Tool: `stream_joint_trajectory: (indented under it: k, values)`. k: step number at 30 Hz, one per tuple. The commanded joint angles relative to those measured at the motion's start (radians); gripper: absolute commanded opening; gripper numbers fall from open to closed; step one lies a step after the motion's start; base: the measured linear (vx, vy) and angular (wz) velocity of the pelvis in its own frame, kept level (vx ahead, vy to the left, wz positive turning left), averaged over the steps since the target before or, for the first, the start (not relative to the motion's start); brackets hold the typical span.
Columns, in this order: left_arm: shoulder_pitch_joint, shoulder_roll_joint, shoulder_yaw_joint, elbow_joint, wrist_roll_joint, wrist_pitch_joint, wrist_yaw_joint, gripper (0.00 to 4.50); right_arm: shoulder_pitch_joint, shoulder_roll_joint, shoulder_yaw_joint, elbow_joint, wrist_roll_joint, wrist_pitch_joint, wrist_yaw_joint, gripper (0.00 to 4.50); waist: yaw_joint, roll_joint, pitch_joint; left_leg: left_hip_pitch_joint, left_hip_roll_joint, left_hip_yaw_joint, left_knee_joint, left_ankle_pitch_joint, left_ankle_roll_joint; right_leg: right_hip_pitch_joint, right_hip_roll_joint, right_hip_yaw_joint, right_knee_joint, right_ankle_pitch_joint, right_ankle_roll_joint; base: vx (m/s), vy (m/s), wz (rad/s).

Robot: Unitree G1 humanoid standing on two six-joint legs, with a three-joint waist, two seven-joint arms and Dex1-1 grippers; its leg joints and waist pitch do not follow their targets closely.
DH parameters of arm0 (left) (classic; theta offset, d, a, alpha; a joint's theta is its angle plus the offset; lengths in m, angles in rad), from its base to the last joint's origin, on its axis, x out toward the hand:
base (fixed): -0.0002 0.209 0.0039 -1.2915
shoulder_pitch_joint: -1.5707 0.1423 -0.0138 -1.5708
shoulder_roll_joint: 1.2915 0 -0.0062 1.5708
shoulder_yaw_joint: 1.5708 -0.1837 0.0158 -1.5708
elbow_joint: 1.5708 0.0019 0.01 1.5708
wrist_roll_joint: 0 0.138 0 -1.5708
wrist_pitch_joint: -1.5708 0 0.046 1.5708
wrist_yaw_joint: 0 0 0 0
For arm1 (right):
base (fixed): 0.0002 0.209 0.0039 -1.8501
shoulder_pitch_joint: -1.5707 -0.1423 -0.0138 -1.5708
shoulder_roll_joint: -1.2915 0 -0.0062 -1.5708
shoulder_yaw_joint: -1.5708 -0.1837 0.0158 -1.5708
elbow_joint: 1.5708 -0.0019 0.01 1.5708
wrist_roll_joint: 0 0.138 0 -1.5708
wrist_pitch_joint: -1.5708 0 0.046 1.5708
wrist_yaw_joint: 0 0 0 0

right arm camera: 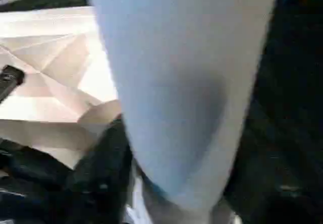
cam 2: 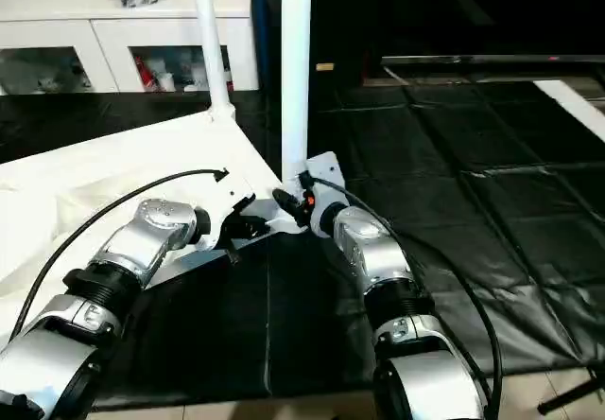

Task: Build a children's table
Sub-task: Rotate leg to tighten

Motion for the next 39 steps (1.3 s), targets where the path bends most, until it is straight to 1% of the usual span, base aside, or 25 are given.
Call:
stream_joint_trajectory:
  k: [1, 3, 4, 5, 6, 7, 9, 10, 11, 12, 13, 15, 16, 18, 19, 21, 22, 24, 26, 29, 30, 32, 33, 37, 39]
  values:
    - [-0.002, -0.024, -0.02, -0.032, -0.015, -0.04, -0.021, 0.0, 0.023, 0.044, 0.071, -0.02, 0.037, 0.002, 0.144, 2.98, 0.012, 0.0, -0.063, -0.017, -0.014, 0.024, -0.069, -0.221, 0.064, 0.061, -0.037, 0.033, -0.053, -0.265, -0.218, 0.0, 0.0, 0.0]
    - [0.011, -0.003, -0.022, -0.045, -0.018, -0.056, -0.048, 0.0, 0.045, 0.007, 0.073, -0.042, 0.046, -0.011, 0.207, 3.21, 0.018, -0.003, -0.065, -0.019, -0.013, 0.026, -0.065, -0.191, 0.078, 0.064, -0.036, 0.034, -0.048, -0.227, -0.229, 0.0, 0.0, 0.0]
    - [0.014, 0.001, -0.023, -0.048, -0.019, -0.057, -0.054, 0.0, 0.049, -0.001, 0.073, -0.046, 0.048, -0.012, 0.22, 3.29, 0.02, -0.004, -0.069, -0.024, -0.014, 0.026, -0.061, -0.156, 0.085, 0.067, -0.036, 0.035, -0.039, -0.179, -0.242, 0.0, 0.0, 0.0]
    - [0.016, 0.005, -0.023, -0.051, -0.02, -0.057, -0.059, 0.0, 0.052, -0.008, 0.072, -0.05, 0.05, -0.012, 0.231, 3.29, 0.024, -0.004, -0.071, -0.025, -0.014, 0.026, -0.059, -0.124, 0.09, 0.068, -0.034, 0.036, -0.031, -0.135, -0.255, 0.0, 0.0, 0.0]
    - [0.027, 0.025, -0.03, -0.064, -0.023, -0.07, -0.097, 0.0, 0.068, -0.049, 0.078, -0.071, 0.061, -0.02, 0.306, 3.48, 0.026, -0.001, -0.072, -0.026, -0.014, 0.025, -0.057, -0.109, 0.093, 0.069, -0.035, 0.035, -0.027, -0.116, -0.26, 0.0, 0.0, 0.0]
    - [0.035, 0.038, -0.036, -0.073, -0.025, -0.078, -0.124, 0.0, 0.078, -0.077, 0.083, -0.088, 0.069, -0.022, 0.357, 3.61, 0.032, -0.001, -0.074, -0.024, -0.014, 0.027, -0.054, -0.086, 0.106, 0.07, -0.032, 0.035, -0.023, -0.074, -0.273, 0.0, 0.0, 0.0]
    - [0.039, 0.046, -0.04, -0.079, -0.026, -0.084, -0.141, 0.0, 0.084, -0.094, 0.087, -0.098, 0.074, -0.024, 0.39, 3.69, 0.039, 0.0, -0.073, -0.025, -0.011, 0.029, -0.052, -0.082, 0.12, 0.068, -0.03, 0.034, -0.021, -0.043, -0.286, 0.0, 0.0, 0.0]
    - [0.051, 0.064, -0.05, -0.092, -0.03, -0.119, -0.19, 0.0, 0.094, -0.128, 0.091, -0.12, 0.088, -0.026, 0.453, 3.81, 0.042, 0.002, -0.072, -0.025, -0.009, 0.028, -0.054, -0.095, 0.119, 0.069, -0.031, 0.032, -0.021, -0.055, -0.289, 0.0, 0.0, 0.0]
    - [0.058, 0.079, -0.058, -0.102, -0.031, -0.13, -0.224, 0.0, 0.1, -0.158, 0.095, -0.137, 0.101, -0.025, 0.513, 3.81, 0.045, 0.002, -0.07, -0.023, -0.008, 0.029, -0.055, -0.116, 0.115, 0.068, -0.031, 0.032, -0.024, -0.081, -0.285, 0.0, 0.0, 0.0]
    - [0.062, 0.087, -0.063, -0.107, -0.032, -0.138, -0.242, 0.0, 0.103, -0.175, 0.099, -0.145, 0.106, -0.023, 0.546, 3.93, 0.047, 0.001, -0.07, -0.022, -0.007, 0.029, -0.056, -0.129, 0.113, 0.069, -0.031, 0.032, -0.026, -0.097, -0.282, 0.0, 0.0, 0.0]
    - [0.065, 0.094, -0.067, -0.11, -0.033, -0.149, -0.258, 0.0, 0.106, -0.192, 0.106, -0.152, 0.108, -0.019, 0.578, 4.06, 0.052, 0.001, -0.068, -0.02, -0.005, 0.03, -0.057, -0.15, 0.108, 0.066, -0.031, 0.032, -0.028, -0.127, -0.277, 0.0, 0.0, 0.0]
    - [0.072, 0.105, -0.075, -0.123, -0.038, -0.157, -0.29, 0.0, 0.117, -0.231, 0.127, -0.166, 0.105, -0.029, 0.65, 4.26, 0.058, 0.001, -0.065, -0.018, -0.004, 0.031, -0.06, -0.185, 0.092, 0.063, -0.034, 0.033, -0.035, -0.193, -0.258, 0.0, 0.0, 0.0]
    - [0.079, 0.122, -0.086, -0.134, -0.037, -0.17, -0.321, 0.0, 0.123, -0.276, 0.149, -0.169, 0.09, -0.036, 0.719, 4.37, 0.062, 0.001, -0.064, -0.015, -0.003, 0.03, -0.061, -0.191, 0.084, 0.062, -0.033, 0.033, -0.038, -0.217, -0.249, 0.0, 0.0, 0.0]
    - [0.086, 0.139, -0.096, -0.145, -0.037, -0.186, -0.353, 0.0, 0.119, -0.323, 0.169, -0.154, 0.067, -0.034, 0.772, 4.45, 0.066, 0.002, -0.064, -0.013, -0.001, 0.031, -0.062, -0.2, 0.078, 0.06, -0.034, 0.034, -0.038, -0.231, -0.246, 0.0, 0.0, 0.0]
    - [0.086, 0.139, -0.096, -0.145, -0.037, -0.186, -0.353, 0.0, 0.119, -0.324, 0.169, -0.153, 0.067, -0.034, 0.772, 4.45, 0.068, 0.002, -0.063, -0.014, -0.002, 0.031, -0.062, -0.204, 0.075, 0.06, -0.033, 0.035, -0.04, -0.241, -0.243, 0.0, 0.0, 0.0]
    - [0.09, 0.147, -0.099, -0.152, -0.038, -0.193, -0.371, 0.0, 0.119, -0.345, 0.179, -0.151, 0.059, -0.038, 0.794, 4.45, 0.072, -0.001, -0.065, -0.016, -0.002, 0.029, -0.063, -0.192, 0.069, 0.062, -0.035, 0.035, -0.038, -0.239, -0.238, 0.0, 0.0, 0.0]
    - [0.1, 0.163, -0.108, -0.165, -0.04, -0.204, -0.403, 0.0, 0.116, -0.374, 0.187, -0.143, 0.05, -0.051, 0.818, 4.45, 0.075, -0.002, -0.066, -0.016, -0.003, 0.029, -0.061, -0.181, 0.068, 0.062, -0.034, 0.035, -0.036, -0.229, -0.238, 0.0, 0.0, 0.0]
    - [0.105, 0.171, -0.114, -0.172, -0.04, -0.212, -0.419, 0.0, 0.114, -0.388, 0.188, -0.143, 0.052, -0.055, 0.832, 4.45, 0.077, -0.003, -0.067, -0.016, -0.003, 0.03, -0.059, -0.164, 0.072, 0.061, -0.033, 0.036, -0.033, -0.204, -0.244, 0.0, 0.0, 0.0]
    - [0.11, 0.177, -0.119, -0.18, -0.041, -0.217, -0.431, 0.0, 0.114, -0.397, 0.187, -0.147, 0.059, -0.054, 0.847, 4.45, 0.079, -0.004, -0.071, -0.02, -0.004, 0.03, -0.056, -0.139, 0.081, 0.064, -0.032, 0.035, -0.026, -0.162, -0.254, 0.0, 0.0, 0.0]
    - [0.133, 0.191, -0.135, -0.216, -0.048, -0.222, -0.468, 0.0, 0.118, -0.422, 0.195, -0.179, 0.092, -0.027, 0.914, 4.45, 0.079, -0.004, -0.071, -0.022, -0.004, 0.03, -0.054, -0.126, 0.092, 0.063, -0.032, 0.034, -0.024, -0.141, -0.262, 0.0, 0.0, 0.0]
    - [0.141, 0.196, -0.141, -0.23, -0.05, -0.223, -0.479, 0.0, 0.119, -0.43, 0.2, -0.19, 0.101, -0.02, 0.939, 4.45, 0.08, -0.005, -0.072, -0.022, -0.003, 0.029, -0.054, -0.129, 0.096, 0.066, -0.032, 0.033, -0.023, -0.141, -0.264, 0.0, 0.0, 0.0]
    - [0.151, 0.201, -0.148, -0.246, -0.052, -0.225, -0.491, 0.0, 0.12, -0.442, 0.209, -0.199, 0.108, -0.005, 0.975, 4.45, 0.082, -0.003, -0.071, -0.019, 0.0, 0.03, -0.055, -0.137, 0.102, 0.061, -0.032, 0.034, -0.026, -0.153, -0.269, 0.0, 0.0, 0.0]
    - [0.154, 0.203, -0.149, -0.251, -0.053, -0.226, -0.493, 0.0, 0.12, -0.441, 0.206, -0.199, 0.112, -0.009, 0.977, 4.45, 0.082, -0.008, -0.07, -0.019, -0.001, 0.031, -0.054, -0.139, 0.102, 0.061, -0.031, 0.034, -0.027, -0.16, -0.267, 0.0, 0.0, 0.0]
    - [0.162, 0.209, -0.152, -0.266, -0.055, -0.231, -0.504, 0.0, 0.109, -0.424, 0.188, -0.176, 0.113, -0.059, 0.947, 4.45, 0.084, -0.006, -0.068, -0.018, 0.0, 0.031, -0.057, -0.164, 0.079, 0.058, -0.035, 0.034, -0.033, -0.229, -0.243, 0.0, 0.0, 0.0]
    - [0.167, 0.213, -0.156, -0.277, -0.058, -0.232, -0.512, 0.0, 0.099, -0.413, 0.18, -0.162, 0.115, -0.076, 0.936, 4.45, 0.084, -0.007, -0.068, -0.018, 0.0, 0.031, -0.057, -0.16, 0.076, 0.058, -0.033, 0.035, -0.032, -0.225, -0.24, 0.0, 0.0, 0.0]
